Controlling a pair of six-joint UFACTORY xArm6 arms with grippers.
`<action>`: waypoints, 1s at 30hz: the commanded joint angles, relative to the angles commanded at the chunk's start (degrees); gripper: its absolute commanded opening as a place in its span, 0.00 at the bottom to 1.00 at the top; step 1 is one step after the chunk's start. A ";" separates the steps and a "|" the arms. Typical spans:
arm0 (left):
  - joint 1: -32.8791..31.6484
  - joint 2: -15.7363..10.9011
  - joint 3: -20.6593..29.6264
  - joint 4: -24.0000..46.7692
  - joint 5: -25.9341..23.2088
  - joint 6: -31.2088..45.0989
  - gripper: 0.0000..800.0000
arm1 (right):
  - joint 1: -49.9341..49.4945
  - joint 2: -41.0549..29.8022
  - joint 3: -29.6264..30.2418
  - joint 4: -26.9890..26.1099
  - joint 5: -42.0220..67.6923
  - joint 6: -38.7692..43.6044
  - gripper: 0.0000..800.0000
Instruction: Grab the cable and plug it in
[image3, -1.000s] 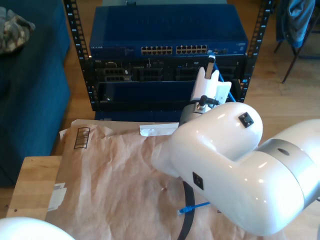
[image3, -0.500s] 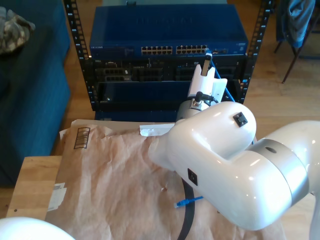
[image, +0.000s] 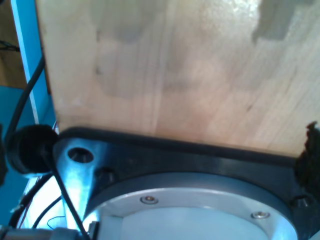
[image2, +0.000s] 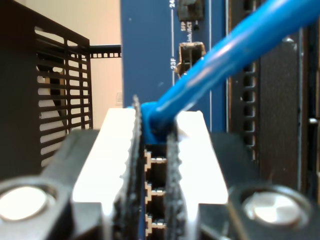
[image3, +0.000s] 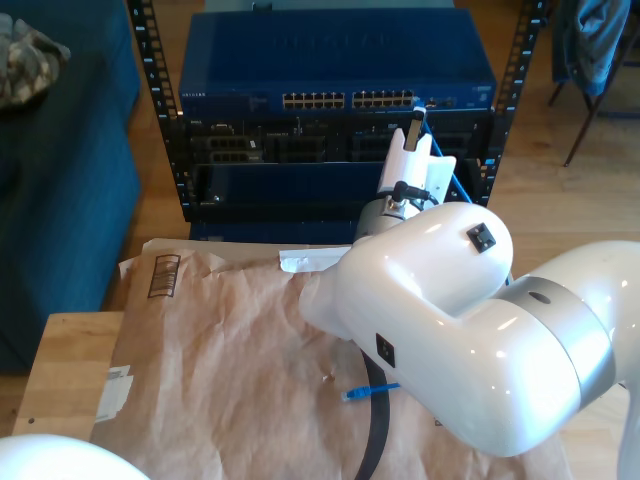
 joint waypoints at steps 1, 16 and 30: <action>-0.09 -0.09 0.00 0.00 0.00 0.00 1.00 | 0.00 0.00 -0.09 0.00 0.00 0.00 0.00; 0.00 0.00 0.00 0.00 -0.18 0.00 1.00 | 0.26 0.00 -1.05 0.00 0.44 0.97 0.00; 0.00 0.00 0.00 0.00 0.00 -0.09 1.00 | 0.18 1.14 -1.93 -0.09 0.53 1.67 0.00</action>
